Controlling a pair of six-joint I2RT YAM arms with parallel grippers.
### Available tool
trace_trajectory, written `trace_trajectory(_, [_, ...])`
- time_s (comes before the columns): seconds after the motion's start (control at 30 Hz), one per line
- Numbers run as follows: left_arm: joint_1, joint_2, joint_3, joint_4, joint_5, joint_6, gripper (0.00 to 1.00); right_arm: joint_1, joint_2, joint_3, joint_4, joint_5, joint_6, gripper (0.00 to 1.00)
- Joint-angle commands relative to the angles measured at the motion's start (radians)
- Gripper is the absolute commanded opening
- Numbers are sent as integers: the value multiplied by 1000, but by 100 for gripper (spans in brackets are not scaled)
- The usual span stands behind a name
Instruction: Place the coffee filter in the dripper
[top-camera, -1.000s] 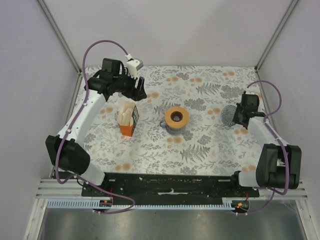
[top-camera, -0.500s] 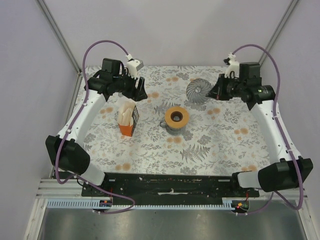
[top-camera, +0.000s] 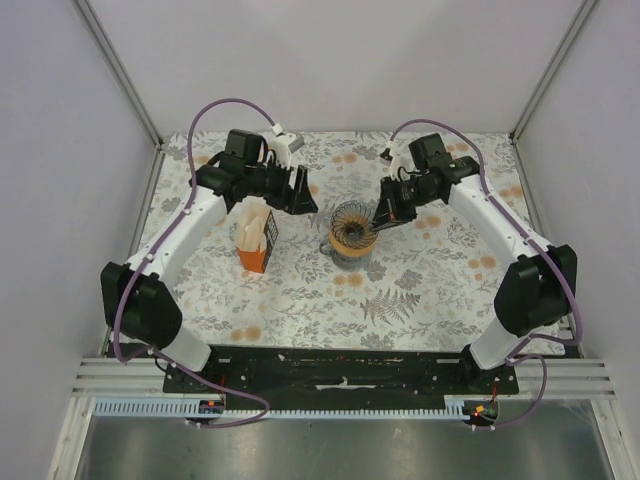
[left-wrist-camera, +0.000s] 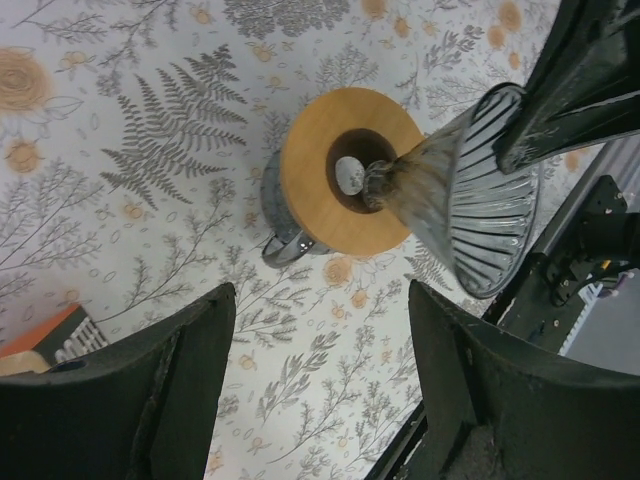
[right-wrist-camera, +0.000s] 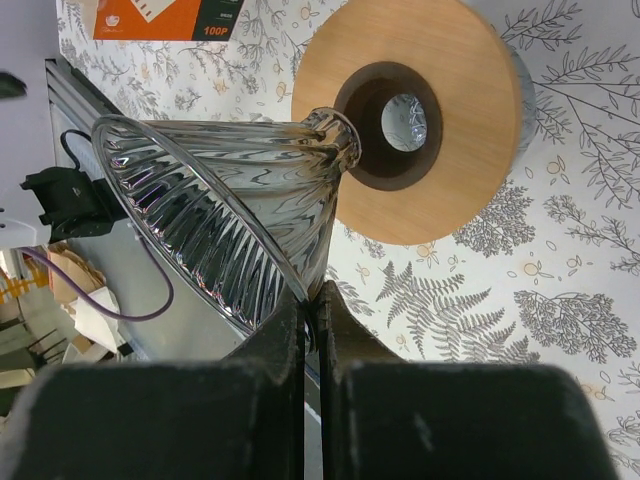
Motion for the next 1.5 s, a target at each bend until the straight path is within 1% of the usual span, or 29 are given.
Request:
trace_trajectory(0.0, [-45,36,13,86,40,-96,76,6,31,86,10,-27,12,0])
trace_trajectory(0.1, [-76,59,31,86,42,-99,76,5,43,94,-5,31,6,0])
trace_trajectory(0.2, [-118,70,27,99,39,-96,74,8,58,94,-28,47,-7,0])
trace_trajectory(0.33, [-145,114,22,109,16,-109,65,6,71,87,-36,36,-15,0])
trace_trajectory(0.47, [-160,158,36,103,20,-126,60,8,89,83,-39,25,-21,0])
trace_trajectory(0.53, [-169,171,42,103,9,-131,56,6,94,80,-39,25,-26,0])
trace_trajectory(0.67, [-178,202,54,98,3,-145,39,5,118,84,-34,16,-31,0])
trace_trajectory(0.7, [-178,210,57,95,-4,-149,36,6,124,86,-36,11,-29,0])
trace_trajectory(0.77, [-178,227,71,80,-23,-156,24,8,138,94,-34,2,-31,0])
trace_trajectory(0.8, [-178,234,77,67,-36,-160,17,6,140,98,-34,2,-28,4])
trace_trajectory(0.83, [-178,240,82,58,-47,-162,10,8,146,103,-34,2,-28,12])
trace_trajectory(0.9, [-178,259,93,38,-57,-168,2,6,144,112,-34,10,-26,21])
trace_trajectory(0.97, [-178,270,96,27,-47,-175,2,6,134,120,-23,24,-18,27])
trace_trajectory(1.03, [-178,279,93,21,-43,-183,2,6,112,121,6,43,-6,37])
trace_trajectory(1.07, [-178,280,94,18,-41,-183,2,6,98,118,29,57,5,39])
trace_trajectory(1.23, [-178,280,105,12,-41,-192,2,8,55,107,111,172,46,40])
trace_trajectory(1.3, [-178,285,113,8,-41,-191,2,11,46,91,144,182,55,38])
trace_trajectory(1.37, [-178,289,117,4,-41,-186,2,12,46,75,170,198,66,33])
trace_trajectory(1.47, [-178,302,123,-5,-41,-182,4,11,70,71,174,197,78,16])
